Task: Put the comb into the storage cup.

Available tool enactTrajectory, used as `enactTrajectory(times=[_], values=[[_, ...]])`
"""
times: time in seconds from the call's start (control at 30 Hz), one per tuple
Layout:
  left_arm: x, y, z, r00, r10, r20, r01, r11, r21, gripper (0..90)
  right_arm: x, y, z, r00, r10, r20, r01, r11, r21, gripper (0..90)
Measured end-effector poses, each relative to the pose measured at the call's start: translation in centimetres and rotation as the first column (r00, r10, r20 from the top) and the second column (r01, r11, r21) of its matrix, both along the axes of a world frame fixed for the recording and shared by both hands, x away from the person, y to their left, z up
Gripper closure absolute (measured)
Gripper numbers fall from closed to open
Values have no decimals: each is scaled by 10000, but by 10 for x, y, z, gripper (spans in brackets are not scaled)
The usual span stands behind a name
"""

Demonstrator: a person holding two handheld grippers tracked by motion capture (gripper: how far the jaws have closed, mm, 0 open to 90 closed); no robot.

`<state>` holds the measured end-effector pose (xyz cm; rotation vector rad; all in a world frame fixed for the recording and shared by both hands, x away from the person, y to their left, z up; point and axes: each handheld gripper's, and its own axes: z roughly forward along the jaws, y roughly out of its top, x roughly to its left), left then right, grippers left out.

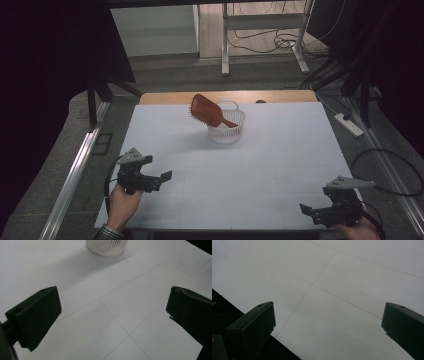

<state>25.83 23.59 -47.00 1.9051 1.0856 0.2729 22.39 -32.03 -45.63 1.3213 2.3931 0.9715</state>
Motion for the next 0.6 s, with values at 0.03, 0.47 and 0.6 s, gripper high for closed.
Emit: enactTrajectory(times=[0.03,0.47,0.6], values=[[-1,1,0,10000,21,20,-21,10000,-9,0,0,0,0,10000,1,6,-1,10000,0,0],[-18,10,-2,9999,166,-6,-166,9998,121,0,0,0,0,10000,12,2,-12,10000,-43,0],[-22,13,-3,9998,203,-41,-202,9997,133,0,0,0,0,10000,27,15,-27,10000,-54,0]])
